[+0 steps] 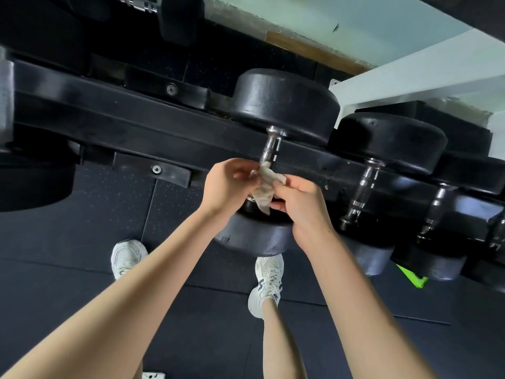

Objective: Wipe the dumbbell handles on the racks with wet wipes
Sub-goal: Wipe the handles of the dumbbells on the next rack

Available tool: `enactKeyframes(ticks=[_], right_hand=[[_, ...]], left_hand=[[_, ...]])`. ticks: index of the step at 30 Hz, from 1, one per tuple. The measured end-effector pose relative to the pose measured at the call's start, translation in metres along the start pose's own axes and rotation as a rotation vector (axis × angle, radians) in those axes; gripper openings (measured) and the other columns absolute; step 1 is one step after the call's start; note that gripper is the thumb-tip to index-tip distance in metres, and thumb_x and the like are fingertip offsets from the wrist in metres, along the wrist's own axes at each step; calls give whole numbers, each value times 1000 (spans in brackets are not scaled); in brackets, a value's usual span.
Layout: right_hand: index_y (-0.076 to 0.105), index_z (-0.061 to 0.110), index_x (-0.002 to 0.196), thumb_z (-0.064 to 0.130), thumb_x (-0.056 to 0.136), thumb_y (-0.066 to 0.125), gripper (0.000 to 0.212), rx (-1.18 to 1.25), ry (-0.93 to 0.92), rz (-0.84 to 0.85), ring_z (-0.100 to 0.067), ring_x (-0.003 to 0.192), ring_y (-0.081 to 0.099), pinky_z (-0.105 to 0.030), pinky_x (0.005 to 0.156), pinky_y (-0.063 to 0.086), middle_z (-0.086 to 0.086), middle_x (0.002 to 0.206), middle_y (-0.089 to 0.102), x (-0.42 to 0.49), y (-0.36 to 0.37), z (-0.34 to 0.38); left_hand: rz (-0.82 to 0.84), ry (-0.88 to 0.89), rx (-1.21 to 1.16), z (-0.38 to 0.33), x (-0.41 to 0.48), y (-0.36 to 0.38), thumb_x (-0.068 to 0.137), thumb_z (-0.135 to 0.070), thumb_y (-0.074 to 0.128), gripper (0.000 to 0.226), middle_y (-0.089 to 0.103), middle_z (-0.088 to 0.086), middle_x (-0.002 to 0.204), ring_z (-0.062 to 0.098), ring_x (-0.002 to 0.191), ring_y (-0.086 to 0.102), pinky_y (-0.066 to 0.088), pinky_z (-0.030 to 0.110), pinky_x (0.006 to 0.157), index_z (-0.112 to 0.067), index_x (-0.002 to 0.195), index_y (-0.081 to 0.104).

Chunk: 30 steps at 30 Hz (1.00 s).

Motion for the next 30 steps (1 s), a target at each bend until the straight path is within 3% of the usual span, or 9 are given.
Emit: enactKeyframes(ticks=[2,5,10,15,19,21,24,27,30], right_hand=[[71,29,76,-3,89,57,37,73,-120,-16,-13,78,69,-29,69,57,4,78,72,1,-2,7],[69,27,91,-10,86,56,40,41,-322,-129,-17,87,69,-26,73,57,2,93,71,12,-7,9],[73,6,99,-11,80,51,33,-590,-828,-276,-15,86,59,-5,81,39,-6,93,63,32,2,14],[68,9,109,6,82,61,28,-1288,-1246,-120,-29,87,56,-35,77,44,-8,101,63,35,23,12],[67,14,113,10,89,60,26,-1489,-1552,-66,-29,114,56,-38,102,36,-10,122,62,44,18,24],[60,6,122,2,89,55,33,-1457,-1618,76,-28,124,52,-32,112,27,-14,132,57,49,23,17],[62,2,120,-1,85,54,36,-1330,-1516,230,-26,119,55,-25,110,26,-13,126,61,59,22,15],[67,6,115,3,82,54,35,-1333,-1540,311,-22,115,58,-28,101,37,-9,119,66,60,24,24],[63,3,119,3,79,64,40,-1455,-1620,413,-20,117,51,-30,102,35,-10,121,64,58,31,28]], left_hand=[[38,-34,-54,0,3,7,83,-4,67,18,70,1,86,20,84,68,56,33,83,-21,89,70],[149,-55,-65,-5,4,19,87,-12,65,15,65,-8,82,5,77,60,46,9,69,-17,101,69],[12,25,224,0,24,-5,91,-9,48,34,67,-6,109,15,102,61,47,28,90,-28,109,70],[-35,11,108,26,24,-19,91,-18,56,25,66,-14,100,8,103,60,45,29,96,-31,107,69],[-171,32,223,44,6,-13,93,-41,52,27,65,-14,108,8,106,58,44,28,93,-32,116,63],[-300,79,315,47,-3,-10,95,-46,44,39,62,-6,120,14,114,54,42,31,95,-27,126,56],[-421,99,275,50,-8,-11,96,-48,38,46,56,-1,130,19,120,50,39,35,98,-24,134,47],[-421,111,277,54,-4,-11,96,-49,35,48,55,0,130,21,120,49,39,36,98,-24,136,44],[-394,121,276,55,-2,-10,97,-49,35,47,56,1,128,21,118,50,39,36,96,-24,136,44]])
Point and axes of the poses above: each hand's wrist, its own x-axis towards the middle knuckle, its own y-axis out of the palm, z = x × y, the point moved 7 cm from there along x, towards the middle knuckle
